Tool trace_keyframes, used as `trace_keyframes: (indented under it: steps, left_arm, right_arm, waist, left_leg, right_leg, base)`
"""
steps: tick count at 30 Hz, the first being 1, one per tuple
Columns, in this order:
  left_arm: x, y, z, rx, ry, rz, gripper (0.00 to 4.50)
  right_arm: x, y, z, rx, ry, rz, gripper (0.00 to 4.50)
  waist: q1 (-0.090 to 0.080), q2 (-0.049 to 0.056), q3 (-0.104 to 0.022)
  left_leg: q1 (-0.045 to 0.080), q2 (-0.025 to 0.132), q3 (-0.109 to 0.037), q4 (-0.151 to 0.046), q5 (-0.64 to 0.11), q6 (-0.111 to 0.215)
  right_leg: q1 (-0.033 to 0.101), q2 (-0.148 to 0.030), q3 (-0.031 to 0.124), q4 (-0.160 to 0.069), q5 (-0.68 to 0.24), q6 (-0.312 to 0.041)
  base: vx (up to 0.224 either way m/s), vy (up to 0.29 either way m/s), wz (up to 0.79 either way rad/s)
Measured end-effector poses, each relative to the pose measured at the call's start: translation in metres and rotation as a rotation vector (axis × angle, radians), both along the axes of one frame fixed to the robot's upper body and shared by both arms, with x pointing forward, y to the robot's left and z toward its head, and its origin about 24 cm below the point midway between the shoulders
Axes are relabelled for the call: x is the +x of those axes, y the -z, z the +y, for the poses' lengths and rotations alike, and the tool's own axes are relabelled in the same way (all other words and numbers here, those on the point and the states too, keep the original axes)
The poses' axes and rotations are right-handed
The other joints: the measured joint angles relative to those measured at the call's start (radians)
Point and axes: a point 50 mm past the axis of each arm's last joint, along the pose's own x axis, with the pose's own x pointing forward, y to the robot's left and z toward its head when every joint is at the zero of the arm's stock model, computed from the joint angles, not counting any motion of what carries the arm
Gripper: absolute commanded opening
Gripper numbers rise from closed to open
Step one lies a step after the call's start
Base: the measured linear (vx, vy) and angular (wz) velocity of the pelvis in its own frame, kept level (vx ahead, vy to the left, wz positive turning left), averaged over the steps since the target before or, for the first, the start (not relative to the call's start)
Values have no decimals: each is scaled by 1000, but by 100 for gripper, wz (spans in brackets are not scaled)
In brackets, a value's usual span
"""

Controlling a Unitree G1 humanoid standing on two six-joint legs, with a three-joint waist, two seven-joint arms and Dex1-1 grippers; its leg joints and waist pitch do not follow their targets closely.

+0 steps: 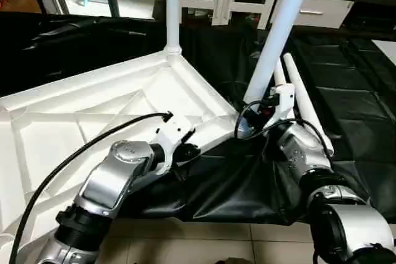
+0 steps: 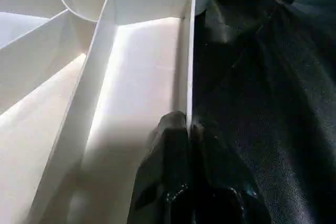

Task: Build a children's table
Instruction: Insert table leg to table base

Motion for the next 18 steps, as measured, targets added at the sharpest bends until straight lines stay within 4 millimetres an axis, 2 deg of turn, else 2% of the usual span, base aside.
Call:
trace_keyframes:
  steps: [18]
  left_arm:
    - [-3, 0, 6, 19, 67, -1, 0]
  right_arm:
    - [-4, -5, -20, -49, -208, 68, 277]
  waist:
    - [3, -1, 1]
  left_leg:
    - [-1, 1, 0, 5, 0, 0]
  right_leg:
    - [0, 0, 0, 6, 0, 0]
  base:
    - [0, 0, 0]
